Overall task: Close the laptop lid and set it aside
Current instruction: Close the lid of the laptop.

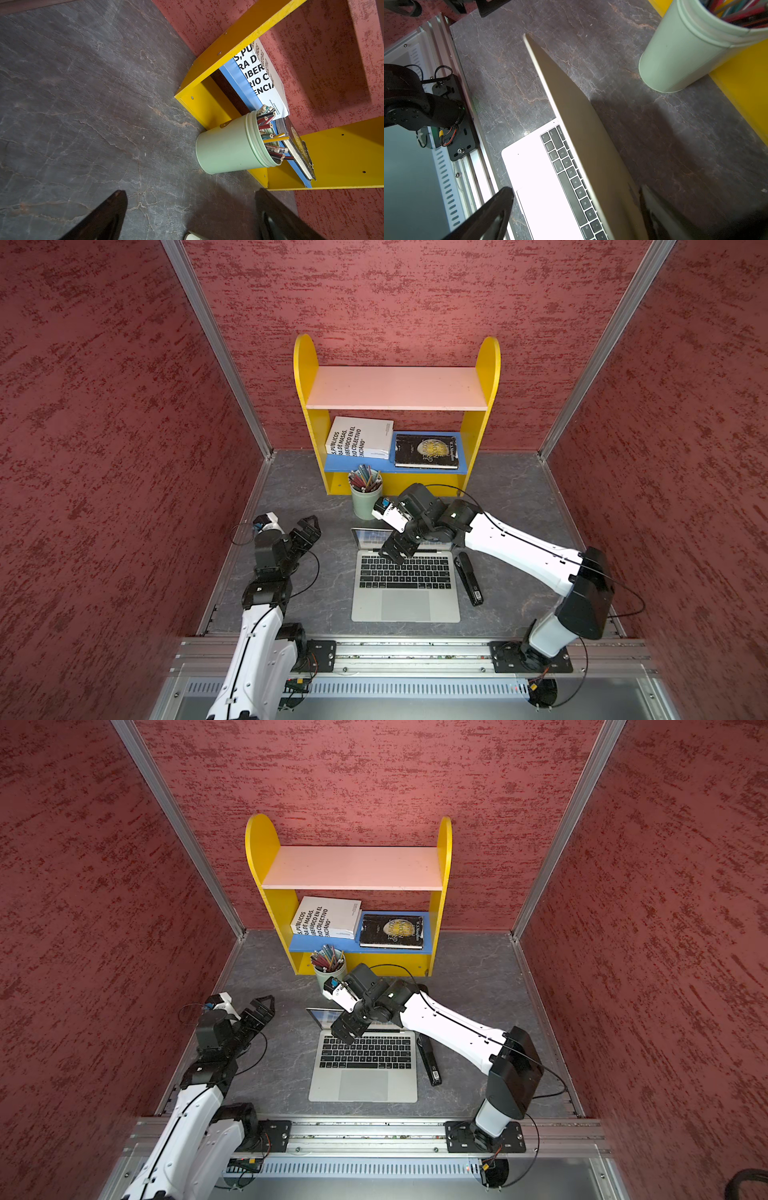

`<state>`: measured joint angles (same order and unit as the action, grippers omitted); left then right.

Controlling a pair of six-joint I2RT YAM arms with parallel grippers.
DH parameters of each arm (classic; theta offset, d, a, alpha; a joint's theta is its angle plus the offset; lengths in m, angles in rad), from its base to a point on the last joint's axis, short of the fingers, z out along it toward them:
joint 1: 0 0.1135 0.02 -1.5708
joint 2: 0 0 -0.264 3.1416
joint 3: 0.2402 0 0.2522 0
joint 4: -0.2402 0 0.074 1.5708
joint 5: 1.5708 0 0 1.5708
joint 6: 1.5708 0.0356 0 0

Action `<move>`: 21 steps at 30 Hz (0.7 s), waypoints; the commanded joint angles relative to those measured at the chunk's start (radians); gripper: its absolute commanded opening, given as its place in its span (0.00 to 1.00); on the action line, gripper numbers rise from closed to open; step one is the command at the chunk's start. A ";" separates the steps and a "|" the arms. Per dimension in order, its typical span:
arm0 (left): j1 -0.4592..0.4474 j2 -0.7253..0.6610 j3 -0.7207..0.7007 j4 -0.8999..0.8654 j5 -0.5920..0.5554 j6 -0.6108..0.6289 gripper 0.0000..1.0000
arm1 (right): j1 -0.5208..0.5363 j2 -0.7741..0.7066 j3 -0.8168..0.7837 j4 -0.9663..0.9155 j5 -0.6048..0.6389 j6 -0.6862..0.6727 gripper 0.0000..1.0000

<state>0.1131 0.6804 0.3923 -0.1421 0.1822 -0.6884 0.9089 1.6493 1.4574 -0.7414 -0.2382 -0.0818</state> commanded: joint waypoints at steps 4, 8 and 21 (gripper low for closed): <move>0.000 -0.009 -0.013 0.005 0.007 0.001 1.00 | 0.042 0.061 -0.075 -0.081 -0.064 0.046 0.98; -0.001 -0.008 -0.015 0.006 0.007 0.001 1.00 | 0.050 0.059 -0.082 -0.080 -0.068 0.047 0.99; -0.001 -0.003 -0.017 0.011 0.003 0.001 1.00 | 0.078 0.061 -0.089 -0.082 -0.075 0.043 0.98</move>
<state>0.1127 0.6807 0.3889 -0.1417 0.1822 -0.6884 0.9684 1.6993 1.3815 -0.7921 -0.2890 -0.0490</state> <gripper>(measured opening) 0.996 0.985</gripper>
